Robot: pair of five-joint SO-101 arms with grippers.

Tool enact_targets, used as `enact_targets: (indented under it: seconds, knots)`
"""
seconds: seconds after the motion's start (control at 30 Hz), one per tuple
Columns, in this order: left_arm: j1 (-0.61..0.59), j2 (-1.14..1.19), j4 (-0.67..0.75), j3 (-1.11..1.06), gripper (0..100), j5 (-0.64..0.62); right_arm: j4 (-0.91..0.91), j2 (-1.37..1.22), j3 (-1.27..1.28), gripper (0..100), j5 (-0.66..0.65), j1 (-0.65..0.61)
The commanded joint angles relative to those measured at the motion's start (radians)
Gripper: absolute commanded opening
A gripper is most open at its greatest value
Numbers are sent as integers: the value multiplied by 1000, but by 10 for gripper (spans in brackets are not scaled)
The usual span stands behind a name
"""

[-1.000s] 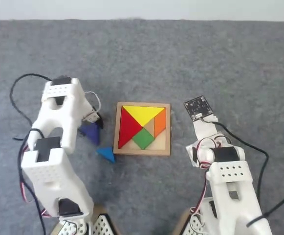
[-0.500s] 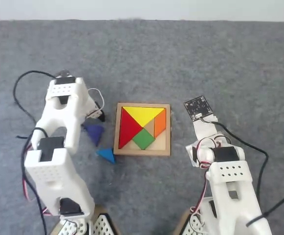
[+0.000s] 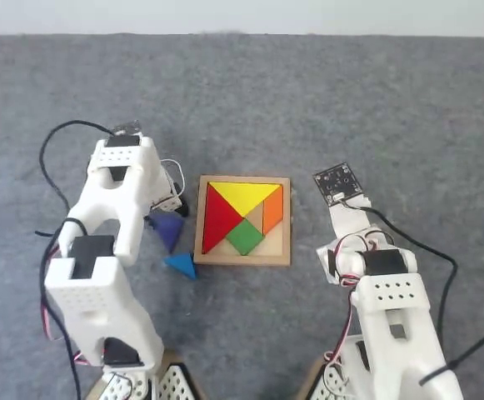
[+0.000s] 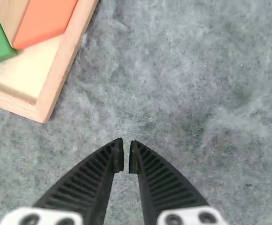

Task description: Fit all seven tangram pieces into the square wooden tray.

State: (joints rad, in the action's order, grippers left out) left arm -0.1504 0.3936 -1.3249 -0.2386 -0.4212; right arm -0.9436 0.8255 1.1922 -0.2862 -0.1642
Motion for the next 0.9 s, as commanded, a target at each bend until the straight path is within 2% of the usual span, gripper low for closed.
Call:
enact_targets:
  seconds: [0.0,0.17,0.3,0.63,0.77,0.87]
  knots:
    - [15,-20,0,-38,239,60,15,36,-5,40,2,4]
    - [15,-17,0,-38,235,69,15,36,-5,40,2,4]
    - [15,-9,-3,-44,173,95,15,36,-5,40,2,4]
    - [23,-21,-21,-16,102,175,15,36,-5,40,2,4]
    - [55,-21,-66,35,103,189,15,36,-5,40,2,4]
    - [86,-23,-114,97,155,270,15,36,-5,40,2,4]
